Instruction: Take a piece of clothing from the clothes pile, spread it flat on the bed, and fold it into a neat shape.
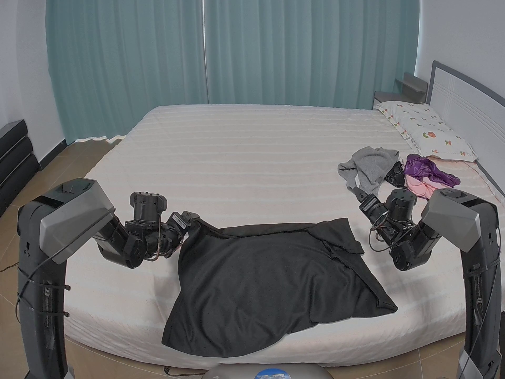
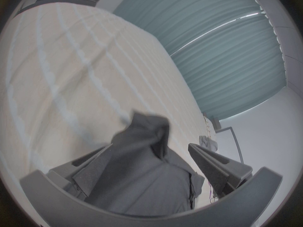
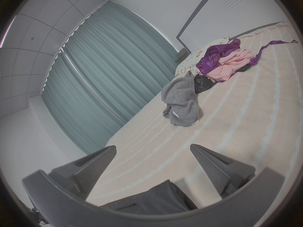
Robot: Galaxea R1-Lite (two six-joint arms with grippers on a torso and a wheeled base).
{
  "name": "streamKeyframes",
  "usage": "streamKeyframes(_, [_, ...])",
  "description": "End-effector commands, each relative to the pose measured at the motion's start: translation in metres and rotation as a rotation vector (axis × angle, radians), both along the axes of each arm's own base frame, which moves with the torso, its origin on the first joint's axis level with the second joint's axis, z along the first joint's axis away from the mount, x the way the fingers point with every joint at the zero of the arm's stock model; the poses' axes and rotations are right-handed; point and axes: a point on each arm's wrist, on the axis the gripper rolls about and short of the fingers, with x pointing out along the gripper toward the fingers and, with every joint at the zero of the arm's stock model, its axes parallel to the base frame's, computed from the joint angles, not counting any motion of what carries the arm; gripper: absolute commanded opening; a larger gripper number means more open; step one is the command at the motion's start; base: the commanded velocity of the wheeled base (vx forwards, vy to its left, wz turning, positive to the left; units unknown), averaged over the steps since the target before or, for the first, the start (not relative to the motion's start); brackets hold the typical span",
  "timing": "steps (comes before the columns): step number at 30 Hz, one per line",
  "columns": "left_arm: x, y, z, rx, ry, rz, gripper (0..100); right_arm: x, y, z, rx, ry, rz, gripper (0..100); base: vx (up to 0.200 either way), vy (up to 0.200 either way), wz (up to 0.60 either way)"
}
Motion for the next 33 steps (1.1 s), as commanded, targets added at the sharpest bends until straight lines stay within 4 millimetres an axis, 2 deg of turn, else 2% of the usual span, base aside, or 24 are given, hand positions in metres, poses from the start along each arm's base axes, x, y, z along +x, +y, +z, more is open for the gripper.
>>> streamKeyframes(1, [-0.012, 0.005, 0.023, -0.023, 0.017, -0.037, 100, -0.006, 0.003, 0.000, -0.002, 0.019, 0.011, 100, 0.000, 0.000, 0.00])
streamKeyframes(3, [-0.014, 0.006, 0.025, -0.021, 0.032, -0.046, 100, -0.006, 0.002, 0.000, -0.002, 0.022, 0.011, 100, 0.000, 0.000, 0.00])
streamKeyframes(7, [-0.019, 0.023, 0.046, 0.047, 0.043, -0.055, 100, -0.009, 0.004, -0.002, -0.007, 0.032, 0.016, 100, 0.000, 0.000, 0.00])
streamKeyframes(8, [-0.022, 0.030, 0.060, 0.044, 0.030, -0.042, 100, -0.009, 0.006, -0.002, -0.007, 0.032, 0.019, 100, 0.000, 0.000, 0.00])
streamKeyframes(12, [-0.023, 0.041, 0.082, 0.038, -0.028, -0.006, 100, -0.012, 0.009, -0.003, -0.008, 0.040, 0.028, 100, 0.000, 0.000, 0.00])
streamKeyframes(16, [-0.025, 0.044, 0.084, 0.026, -0.021, 0.017, 100, -0.014, 0.012, -0.003, -0.010, 0.046, 0.034, 100, 0.000, 0.000, 0.00])
streamKeyframes(21, [-0.036, 0.045, 0.080, -0.027, 0.018, 0.053, 100, -0.018, 0.017, -0.003, -0.016, 0.054, 0.049, 100, 0.000, 0.000, 0.00])
streamKeyframes(28, [-0.051, 0.052, 0.075, -0.115, -0.014, 0.115, 100, -0.024, 0.024, -0.004, -0.041, 0.094, 0.071, 100, 0.000, 0.000, 0.00])
streamKeyframes(33, [-0.064, 0.050, 0.066, -0.121, -0.009, 0.108, 100, -0.034, 0.038, -0.020, -0.151, 0.150, 0.129, 100, 0.000, 0.000, 0.00])
